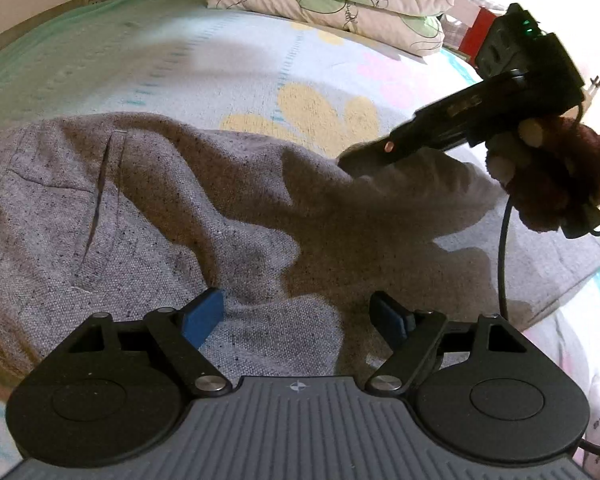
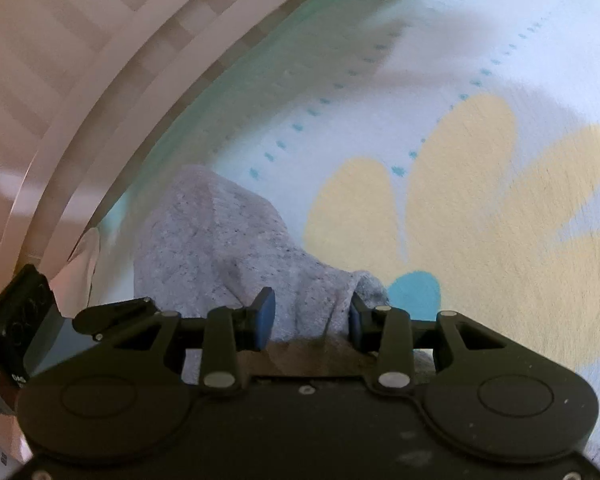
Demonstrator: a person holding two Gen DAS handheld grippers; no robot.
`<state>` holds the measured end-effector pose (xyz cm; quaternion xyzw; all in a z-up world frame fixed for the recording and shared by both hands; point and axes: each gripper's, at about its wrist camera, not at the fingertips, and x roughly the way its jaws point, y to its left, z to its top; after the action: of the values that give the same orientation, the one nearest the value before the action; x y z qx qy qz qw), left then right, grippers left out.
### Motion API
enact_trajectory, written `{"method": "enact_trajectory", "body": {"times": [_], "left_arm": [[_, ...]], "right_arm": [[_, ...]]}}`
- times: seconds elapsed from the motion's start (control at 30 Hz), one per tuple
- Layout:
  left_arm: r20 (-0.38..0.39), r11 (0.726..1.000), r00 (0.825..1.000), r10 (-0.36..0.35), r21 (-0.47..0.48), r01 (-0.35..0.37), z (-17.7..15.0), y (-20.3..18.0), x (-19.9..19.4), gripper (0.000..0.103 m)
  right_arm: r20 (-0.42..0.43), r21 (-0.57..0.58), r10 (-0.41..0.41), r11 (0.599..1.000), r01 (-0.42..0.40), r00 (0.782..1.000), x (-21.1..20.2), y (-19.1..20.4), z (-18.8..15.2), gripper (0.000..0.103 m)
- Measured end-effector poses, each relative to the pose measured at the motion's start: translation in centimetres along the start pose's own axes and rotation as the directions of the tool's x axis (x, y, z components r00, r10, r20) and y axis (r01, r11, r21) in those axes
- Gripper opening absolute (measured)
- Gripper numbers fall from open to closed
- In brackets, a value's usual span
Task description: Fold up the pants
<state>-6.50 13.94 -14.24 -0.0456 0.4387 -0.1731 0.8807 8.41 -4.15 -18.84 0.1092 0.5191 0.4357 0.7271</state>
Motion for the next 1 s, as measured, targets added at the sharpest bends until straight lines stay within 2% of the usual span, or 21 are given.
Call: {"method": "enact_trajectory", "body": {"times": [0.03,0.1,0.17,0.23,0.27,0.4,0.43,0.5,0.57,0.6,0.63,0.7,0.77,0.83,0.87,0.9,0.93,1.0], "left_arm": [[0.0,1.0,1.0,0.0,-0.001,0.0,0.0,0.0,0.0,0.079],[-0.003,1.0,1.0,-0.002,-0.01,0.002,0.0,0.1,-0.2,0.079],[-0.005,1.0,1.0,-0.006,-0.018,0.005,0.1,0.3,-0.4,0.079],[-0.003,1.0,1.0,-0.005,-0.003,0.005,0.1,0.2,-0.4,0.079],[-0.009,1.0,1.0,0.003,0.009,-0.003,0.1,0.0,-0.3,0.079],[-0.026,1.0,1.0,0.016,0.019,-0.016,0.0,-0.5,-0.3,0.079],[-0.032,1.0,0.999,0.013,0.024,-0.012,-0.1,-0.6,-0.3,0.079],[-0.047,0.999,0.999,0.009,0.047,-0.007,-0.3,-0.8,-0.6,0.079],[-0.072,0.996,0.997,0.01,0.085,-0.004,-0.6,-1.1,-0.9,0.079],[-0.086,0.995,0.996,0.011,0.098,-0.003,-0.6,-1.2,-1.1,0.079],[-0.106,0.994,0.994,0.009,0.109,0.002,-0.5,-1.3,-1.2,0.079],[-0.134,0.994,0.991,-0.008,0.11,0.023,0.1,-1.2,-1.7,0.079],[-0.12,0.995,0.992,-0.038,0.083,0.048,1.3,-0.7,-2.5,0.079],[-0.062,0.998,0.997,-0.04,0.053,0.043,2.7,-0.1,-3.2,0.079],[-0.029,0.999,0.999,-0.037,0.034,0.038,3.6,0.4,-3.5,0.079],[-0.002,0.999,0.999,-0.033,0.012,0.033,4.3,0.9,-3.6,0.079],[0.022,1.0,0.999,-0.025,-0.015,0.026,5.1,1.4,-3.6,0.079],[0.064,0.998,0.998,0.001,-0.07,0.003,6.6,2.8,-3.0,0.079]], "right_arm": [[-0.012,0.022,-0.004,1.0,0.004,1.0,0.1,-0.5,0.1,0.011],[-0.01,0.015,-0.023,1.0,0.024,1.0,0.1,-0.4,0.2,0.007],[0.085,-0.109,-0.11,0.987,0.119,0.99,-0.8,1.6,0.7,0.007],[0.196,-0.244,-0.166,0.946,0.212,0.966,-2.1,3.2,2.0,0.006],[0.217,-0.286,-0.182,0.928,0.24,0.959,-2.1,3.6,2.8,0.006],[0.179,-0.385,-0.27,0.865,0.32,0.946,1.2,3.7,3.7,0.005],[0.162,-0.393,-0.299,0.855,0.339,0.94,2.4,3.4,3.6,0.005],[0.096,-0.378,-0.338,0.858,0.348,0.936,4.3,2.4,3.5,0.006],[0.115,-0.356,-0.337,0.864,0.355,0.935,3.7,2.1,3.4,0.007],[0.108,-0.354,-0.339,0.865,0.355,0.934,3.3,2.1,3.4,0.012],[0.118,-0.356,-0.351,0.858,0.37,0.929,2.5,2.2,3.5,0.021],[0.176,-0.345,-0.387,0.837,0.425,0.905,0.6,2.3,3.2,0.025],[0.219,-0.327,-0.407,0.826,0.46,0.887,-1.3,2.4,3.0,0.027],[0.26,-0.34,-0.409,0.809,0.479,0.875,-2.5,2.7,2.4,0.027],[0.282,-0.358,-0.397,0.801,0.48,0.873,-3.1,3.2,1.9,0.025],[0.287,-0.376,-0.38,0.799,0.468,0.879,-3.3,3.6,1.5,0.018],[0.278,-0.4,-0.358,0.801,0.447,0.891,-3.3,4.0,0.9,0.012],[0.23,-0.439,-0.326,0.806,0.397,0.917,-2.7,4.8,0.0,0.011]]}}
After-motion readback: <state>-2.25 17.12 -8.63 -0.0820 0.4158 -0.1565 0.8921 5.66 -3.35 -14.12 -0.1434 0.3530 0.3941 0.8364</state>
